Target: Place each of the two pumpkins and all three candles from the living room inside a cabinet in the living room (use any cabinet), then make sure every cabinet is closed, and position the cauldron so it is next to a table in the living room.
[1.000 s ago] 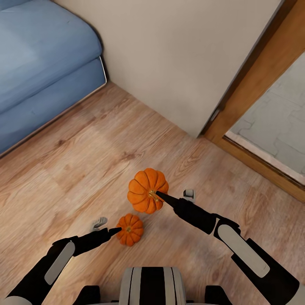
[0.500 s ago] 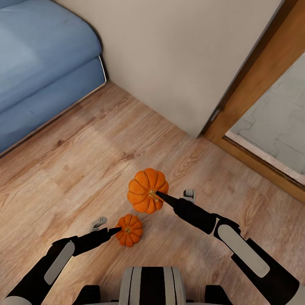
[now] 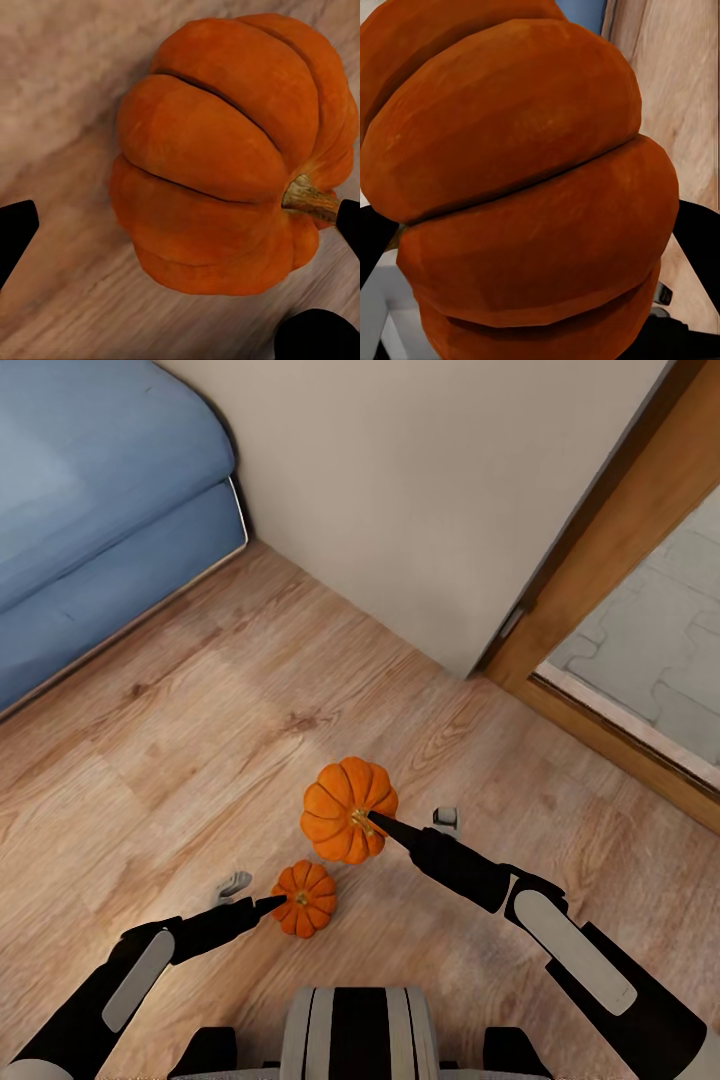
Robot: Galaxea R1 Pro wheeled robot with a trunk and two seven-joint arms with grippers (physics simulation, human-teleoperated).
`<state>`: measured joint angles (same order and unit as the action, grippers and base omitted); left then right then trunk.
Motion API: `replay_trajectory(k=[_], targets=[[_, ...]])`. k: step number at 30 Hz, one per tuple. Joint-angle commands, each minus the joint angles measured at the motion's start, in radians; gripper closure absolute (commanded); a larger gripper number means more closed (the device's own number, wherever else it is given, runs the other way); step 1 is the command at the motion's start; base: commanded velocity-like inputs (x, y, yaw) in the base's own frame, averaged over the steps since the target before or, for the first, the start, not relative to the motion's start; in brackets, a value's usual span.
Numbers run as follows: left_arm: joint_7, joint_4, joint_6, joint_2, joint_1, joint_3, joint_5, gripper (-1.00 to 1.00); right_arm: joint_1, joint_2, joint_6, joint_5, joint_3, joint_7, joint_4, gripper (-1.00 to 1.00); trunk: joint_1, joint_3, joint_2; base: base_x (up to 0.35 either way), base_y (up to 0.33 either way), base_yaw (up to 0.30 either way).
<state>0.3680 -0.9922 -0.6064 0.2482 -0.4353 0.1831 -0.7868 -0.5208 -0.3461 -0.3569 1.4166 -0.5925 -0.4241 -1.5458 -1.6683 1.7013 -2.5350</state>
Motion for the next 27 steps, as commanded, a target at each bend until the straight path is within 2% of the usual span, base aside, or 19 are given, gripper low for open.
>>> replay_trajectory(k=[1,6,9,12,16,25,27], targets=[[0.003,0.000,-0.004,0.002,0.000,0.001,-0.007,-1.00,0.000,-0.001,-0.005,0.013,-0.001,-0.002,0.000,1.00,0.000,0.004,0.000,0.000,0.000,0.000],[0.055,0.000,-0.004,0.005,0.000,-0.001,-0.003,-1.00,-0.001,-0.001,-0.005,0.013,-0.001,-0.002,0.000,1.00,-0.001,0.008,-0.001,0.000,0.000,0.000],[0.068,0.000,-0.004,0.006,0.000,-0.002,-0.002,-1.00,-0.001,-0.001,-0.005,0.013,-0.001,-0.002,0.000,1.00,-0.002,0.020,-0.001,0.000,0.000,0.000],[0.072,0.000,-0.004,0.006,0.000,-0.002,-0.002,-1.00,-0.001,-0.001,-0.005,0.013,-0.001,-0.002,0.000,1.00,-0.002,0.020,-0.001,0.000,0.000,0.000],[0.075,0.000,-0.004,0.007,0.000,-0.003,-0.002,-1.00,-0.001,-0.001,-0.005,0.013,-0.001,-0.001,0.000,1.00,-0.004,0.035,-0.002,0.000,0.000,0.000],[0.077,0.000,-0.004,0.008,0.000,-0.004,-0.002,-1.00,-0.001,-0.001,-0.005,0.013,-0.001,0.000,0.000,1.00,-0.004,0.035,-0.002,0.000,0.000,0.000],[0.077,-0.001,-0.004,0.008,0.000,-0.004,-0.002,-1.00,-0.001,-0.001,-0.005,0.013,-0.001,0.000,0.000,1.00,-0.005,0.043,-0.003,0.000,0.000,0.000]])
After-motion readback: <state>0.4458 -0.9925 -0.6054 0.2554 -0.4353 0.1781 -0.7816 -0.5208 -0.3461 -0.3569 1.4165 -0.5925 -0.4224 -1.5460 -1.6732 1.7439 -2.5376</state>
